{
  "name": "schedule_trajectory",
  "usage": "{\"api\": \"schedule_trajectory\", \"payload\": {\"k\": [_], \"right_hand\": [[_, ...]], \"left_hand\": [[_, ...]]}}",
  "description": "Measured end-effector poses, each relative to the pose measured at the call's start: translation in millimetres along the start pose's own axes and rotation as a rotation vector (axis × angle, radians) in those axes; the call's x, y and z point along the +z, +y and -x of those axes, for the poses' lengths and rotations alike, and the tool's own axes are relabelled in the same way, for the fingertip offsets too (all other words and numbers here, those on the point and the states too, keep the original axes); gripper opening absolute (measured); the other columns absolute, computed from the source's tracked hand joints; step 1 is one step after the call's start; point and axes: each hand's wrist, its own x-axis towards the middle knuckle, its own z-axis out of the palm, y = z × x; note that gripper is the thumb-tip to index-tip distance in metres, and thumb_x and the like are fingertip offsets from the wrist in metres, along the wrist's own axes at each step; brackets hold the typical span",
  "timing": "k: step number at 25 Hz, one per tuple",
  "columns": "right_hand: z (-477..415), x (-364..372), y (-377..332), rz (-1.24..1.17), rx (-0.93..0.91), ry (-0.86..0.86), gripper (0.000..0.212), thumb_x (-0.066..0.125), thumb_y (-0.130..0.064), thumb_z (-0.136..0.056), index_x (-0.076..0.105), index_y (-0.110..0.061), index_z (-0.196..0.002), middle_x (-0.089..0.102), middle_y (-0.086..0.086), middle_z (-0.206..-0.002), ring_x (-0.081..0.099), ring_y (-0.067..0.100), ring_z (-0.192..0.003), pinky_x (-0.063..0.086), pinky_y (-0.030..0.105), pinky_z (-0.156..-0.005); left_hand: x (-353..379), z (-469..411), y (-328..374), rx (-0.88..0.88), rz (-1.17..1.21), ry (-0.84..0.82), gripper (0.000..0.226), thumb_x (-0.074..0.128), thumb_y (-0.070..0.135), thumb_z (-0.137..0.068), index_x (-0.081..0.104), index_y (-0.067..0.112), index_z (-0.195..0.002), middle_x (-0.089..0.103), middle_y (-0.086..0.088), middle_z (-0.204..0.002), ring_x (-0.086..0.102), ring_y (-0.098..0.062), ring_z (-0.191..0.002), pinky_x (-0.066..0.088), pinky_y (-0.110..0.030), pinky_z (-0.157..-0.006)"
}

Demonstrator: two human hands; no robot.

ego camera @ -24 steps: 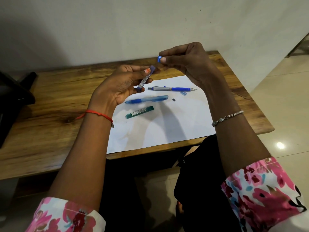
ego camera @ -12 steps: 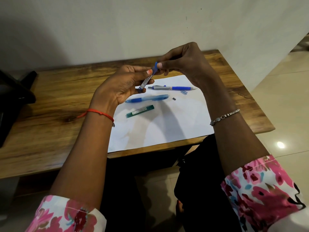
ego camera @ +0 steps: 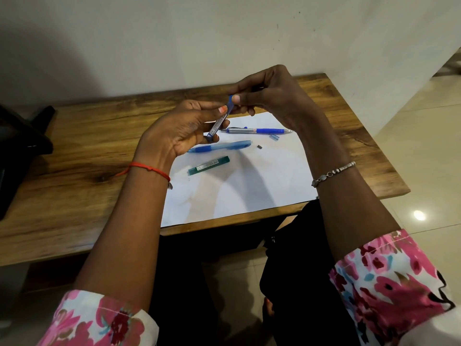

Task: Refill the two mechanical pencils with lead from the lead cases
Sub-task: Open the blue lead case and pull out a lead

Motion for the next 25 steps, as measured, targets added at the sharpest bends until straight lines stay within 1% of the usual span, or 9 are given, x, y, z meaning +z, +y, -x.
{"api": "schedule_trajectory", "payload": {"k": [2,5,10,14,17,19,22,24,25], "right_hand": [[0.1,-0.2,0.6,0.038,-0.001,-0.016,0.026,0.064,0.009,-0.079,0.065,-0.004,-0.101,0.069,-0.007,-0.054,0.059,0.005,-0.047,0.044,0.017,-0.047],[-1.0,-0.1,1.7,0.091,-0.008,-0.059,0.025,0.063,0.007,-0.080,0.066,-0.003,-0.103,0.070,-0.008,-0.056,0.057,0.004,-0.049,0.042,0.017,-0.047],[0.1,-1.2,-0.1,0.067,-0.012,-0.043,0.019,0.063,0.006,-0.081,0.069,-0.008,-0.091,0.069,-0.008,-0.055,0.056,0.005,-0.050,0.039,0.016,-0.046],[1.4,-4.8,-1.4,0.097,0.005,-0.036,0.016,0.067,0.002,-0.079,0.071,-0.012,-0.086,0.064,-0.010,-0.050,0.043,0.006,-0.047,0.034,0.015,-0.046],[1.6,-5.8,-1.0,0.108,0.013,-0.032,0.017,0.069,0.002,-0.077,0.071,-0.011,-0.088,0.064,-0.010,-0.049,0.042,0.005,-0.044,0.033,0.014,-0.045],[1.3,-5.6,-0.1,0.102,0.019,-0.033,0.018,0.071,0.002,-0.075,0.072,-0.010,-0.089,0.065,-0.008,-0.051,0.042,0.006,-0.045,0.033,0.014,-0.045],[0.6,-6.5,1.4,0.077,0.018,-0.050,0.019,0.074,0.001,-0.072,0.074,-0.008,-0.088,0.068,-0.005,-0.056,0.042,0.009,-0.048,0.033,0.017,-0.045],[0.5,-7.6,1.2,0.093,0.020,-0.077,0.017,0.075,0.000,-0.071,0.074,-0.006,-0.087,0.068,0.002,-0.061,0.043,0.010,-0.051,0.033,0.017,-0.046],[0.9,-7.9,0.9,0.116,0.024,-0.094,0.016,0.075,0.000,-0.070,0.075,-0.006,-0.085,0.067,0.007,-0.064,0.043,0.010,-0.052,0.033,0.018,-0.046]], "left_hand": [[0.2,0.8,0.1,-0.014,-0.012,-0.015,0.016,0.053,0.012,-0.090,0.066,0.017,-0.083,0.063,0.012,-0.054,0.062,-0.001,-0.054,0.044,-0.017,-0.048],[-0.6,1.2,0.1,-0.032,0.002,-0.018,0.015,0.052,0.012,-0.090,0.066,0.015,-0.083,0.062,0.007,-0.065,0.061,-0.001,-0.055,0.044,-0.018,-0.048],[0.7,0.7,1.3,-0.054,0.057,-0.018,0.015,0.052,0.014,-0.091,0.065,0.014,-0.084,0.058,0.003,-0.070,0.061,-0.002,-0.056,0.043,-0.019,-0.049],[0.2,1.6,1.8,-0.058,0.049,-0.023,0.014,0.053,0.015,-0.090,0.066,0.013,-0.085,0.066,0.008,-0.065,0.060,-0.003,-0.058,0.042,-0.018,-0.049],[-0.9,1.0,1.3,-0.065,0.046,-0.036,0.014,0.053,0.016,-0.090,0.067,0.014,-0.086,0.070,0.009,-0.074,0.057,-0.005,-0.065,0.043,-0.017,-0.050],[-1.7,0.5,0.7,-0.065,0.049,-0.046,0.016,0.054,0.016,-0.090,0.069,0.015,-0.085,0.070,0.007,-0.081,0.055,-0.007,-0.067,0.043,-0.017,-0.049],[-2.1,0.2,0.2,-0.063,0.065,-0.059,0.026,0.054,0.014,-0.089,0.074,0.015,-0.073,0.072,0.009,-0.075,0.056,-0.007,-0.065,0.042,-0.018,-0.047],[-2.7,0.2,-0.2,-0.066,0.055,-0.077,0.030,0.053,0.014,-0.089,0.074,0.015,-0.069,0.072,0.010,-0.073,0.057,-0.005,-0.062,0.042,-0.017,-0.047],[-3.1,0.1,-0.6,-0.070,0.031,-0.085,0.027,0.053,0.013,-0.090,0.074,0.015,-0.072,0.072,0.009,-0.076,0.058,-0.004,-0.061,0.042,-0.017,-0.047]]}}
